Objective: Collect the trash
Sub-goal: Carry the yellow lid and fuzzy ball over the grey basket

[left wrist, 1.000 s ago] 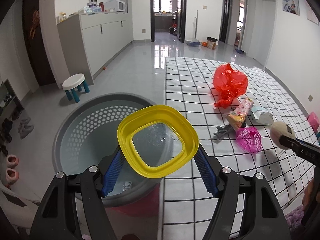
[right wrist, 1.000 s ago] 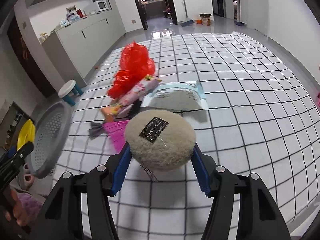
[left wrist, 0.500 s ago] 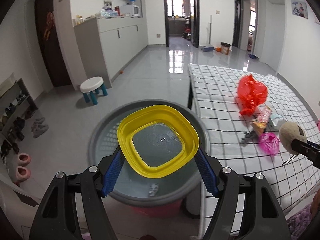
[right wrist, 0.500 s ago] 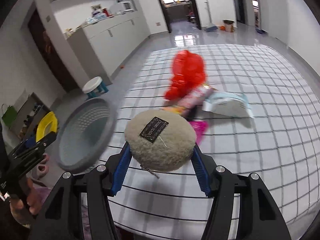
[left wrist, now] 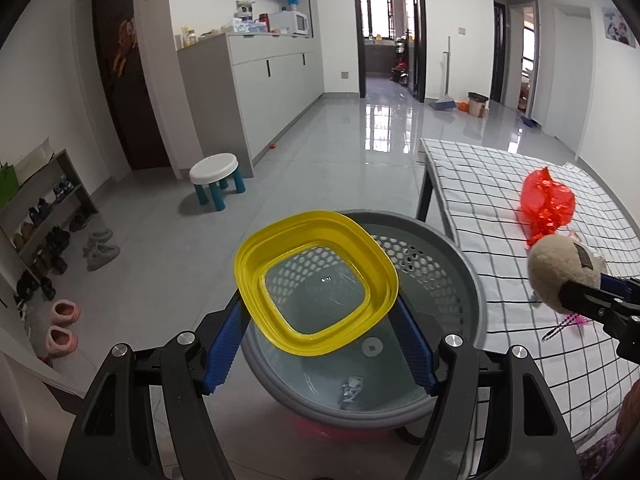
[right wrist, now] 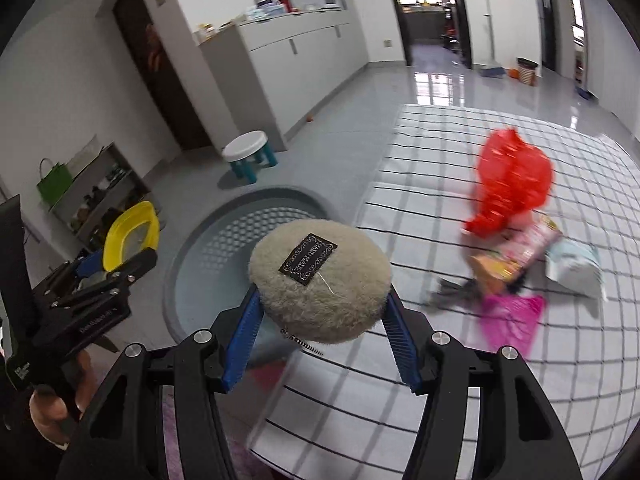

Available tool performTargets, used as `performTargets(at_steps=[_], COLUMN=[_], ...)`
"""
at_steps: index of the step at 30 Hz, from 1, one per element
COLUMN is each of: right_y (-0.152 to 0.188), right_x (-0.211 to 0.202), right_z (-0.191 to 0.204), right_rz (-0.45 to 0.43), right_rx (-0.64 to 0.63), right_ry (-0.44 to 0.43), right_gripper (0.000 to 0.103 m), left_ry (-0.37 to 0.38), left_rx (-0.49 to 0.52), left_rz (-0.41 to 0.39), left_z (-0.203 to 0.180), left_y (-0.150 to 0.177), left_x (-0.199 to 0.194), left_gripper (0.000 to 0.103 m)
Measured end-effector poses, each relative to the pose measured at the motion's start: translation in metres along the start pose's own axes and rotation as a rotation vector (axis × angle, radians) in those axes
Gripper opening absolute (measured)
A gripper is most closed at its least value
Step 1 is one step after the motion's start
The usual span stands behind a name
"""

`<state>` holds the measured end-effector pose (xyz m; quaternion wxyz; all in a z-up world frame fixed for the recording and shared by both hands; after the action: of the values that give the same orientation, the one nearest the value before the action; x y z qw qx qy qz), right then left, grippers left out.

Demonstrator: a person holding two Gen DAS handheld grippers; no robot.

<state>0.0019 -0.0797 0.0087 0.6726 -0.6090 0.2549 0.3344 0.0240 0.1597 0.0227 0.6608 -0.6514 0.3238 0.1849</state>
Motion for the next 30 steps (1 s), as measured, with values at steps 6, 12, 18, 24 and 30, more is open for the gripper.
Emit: performTargets(at_steps=[6, 12, 18, 24, 30], right_y=[-0.013, -0.022, -0.023, -0.026, -0.026], right_x=[0.016, 0.031, 0.044, 0.05, 0.058], right_z=[0.031, 0.047, 0.051, 0.05, 0.059], right_rz=[0.007, 0.014, 0.026, 0.031, 0.046], right_rx=[-0.05, -0.071, -0.078, -0.074, -0.092], right_ry=[-0.036, -0.062, -0.07, -0.075, -0.07], right_gripper=[0.057, 0.057, 0.057, 0.057, 0.057], left_ry=[-0.011, -0.018, -0.016, -0.018, -0.006], left_rx=[-0.012, -0.033, -0.032, -0.039, -0.062], left_rz=[0.008, 0.033, 0.047, 0.066, 0.096], left_z=[0.015, 0.024, 0.026, 0.028, 0.033], left_y=[-0.002, 0.0, 0.0, 0.001, 0.003], left_x=[0.007, 0.018, 0.023, 0.032, 0.042], left_gripper=[0.068, 0.068, 0.068, 0.069, 0.069])
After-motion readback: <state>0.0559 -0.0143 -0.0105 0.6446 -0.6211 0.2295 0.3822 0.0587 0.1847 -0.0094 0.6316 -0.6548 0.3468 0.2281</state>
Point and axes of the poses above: each gripper's, at about its wrist camera, not at the fingertips, and x roughly the way its jaws point, z to its left, y to its underside, the point moved 1 cm from there along x, roughly the way its jaws point, and after that the axes turned 12 degrees about y, right-handed, at the moved point
